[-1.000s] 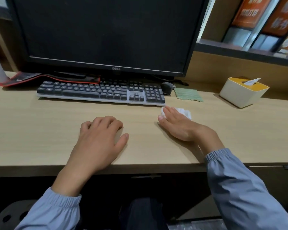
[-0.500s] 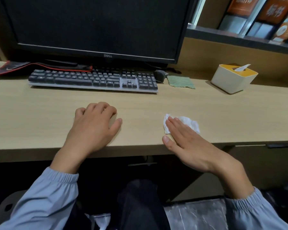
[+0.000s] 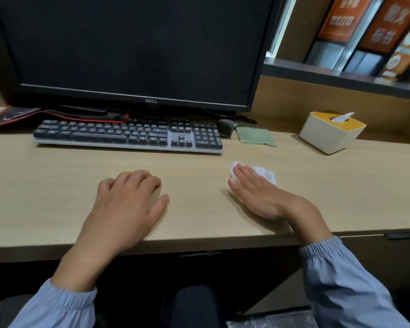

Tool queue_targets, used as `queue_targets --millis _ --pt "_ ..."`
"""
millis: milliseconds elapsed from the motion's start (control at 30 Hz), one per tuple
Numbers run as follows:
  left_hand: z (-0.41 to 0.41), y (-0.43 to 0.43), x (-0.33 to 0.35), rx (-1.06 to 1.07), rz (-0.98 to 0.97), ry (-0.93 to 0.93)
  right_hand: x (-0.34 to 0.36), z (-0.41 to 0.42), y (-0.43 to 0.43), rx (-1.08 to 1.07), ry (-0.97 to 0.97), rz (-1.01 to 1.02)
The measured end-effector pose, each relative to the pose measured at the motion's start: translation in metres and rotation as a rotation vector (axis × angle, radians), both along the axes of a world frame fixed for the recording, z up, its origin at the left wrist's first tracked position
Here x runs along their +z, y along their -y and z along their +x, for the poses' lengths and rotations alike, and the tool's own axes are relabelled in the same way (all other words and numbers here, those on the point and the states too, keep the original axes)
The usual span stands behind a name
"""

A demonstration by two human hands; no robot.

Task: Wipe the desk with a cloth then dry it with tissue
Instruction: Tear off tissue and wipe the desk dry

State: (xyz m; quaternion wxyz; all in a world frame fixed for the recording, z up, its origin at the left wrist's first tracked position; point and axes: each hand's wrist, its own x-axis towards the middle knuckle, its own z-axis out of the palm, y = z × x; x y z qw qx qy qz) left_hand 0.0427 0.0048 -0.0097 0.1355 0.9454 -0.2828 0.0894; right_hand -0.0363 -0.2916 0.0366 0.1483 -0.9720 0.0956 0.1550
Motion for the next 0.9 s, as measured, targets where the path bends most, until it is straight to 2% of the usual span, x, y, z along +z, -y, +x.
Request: queue_targets --millis 200,367,600,900 --pt "0.003 0.003 0.003 0.007 -0.009 -0.032 0.011 0.070 0.024 -0.003 0.052 -0.011" --pt "0.004 0.002 0.000 0.020 -0.013 -0.029 0.013 0.075 0.022 0.061 0.053 -0.068" --pt "0.001 0.001 0.002 0.020 -0.037 -0.023 0.008 0.010 0.018 0.081 0.042 0.037" --pt "0.001 0.002 0.003 0.020 -0.047 -0.007 -0.011 -0.111 -0.003 0.098 0.119 -0.001"
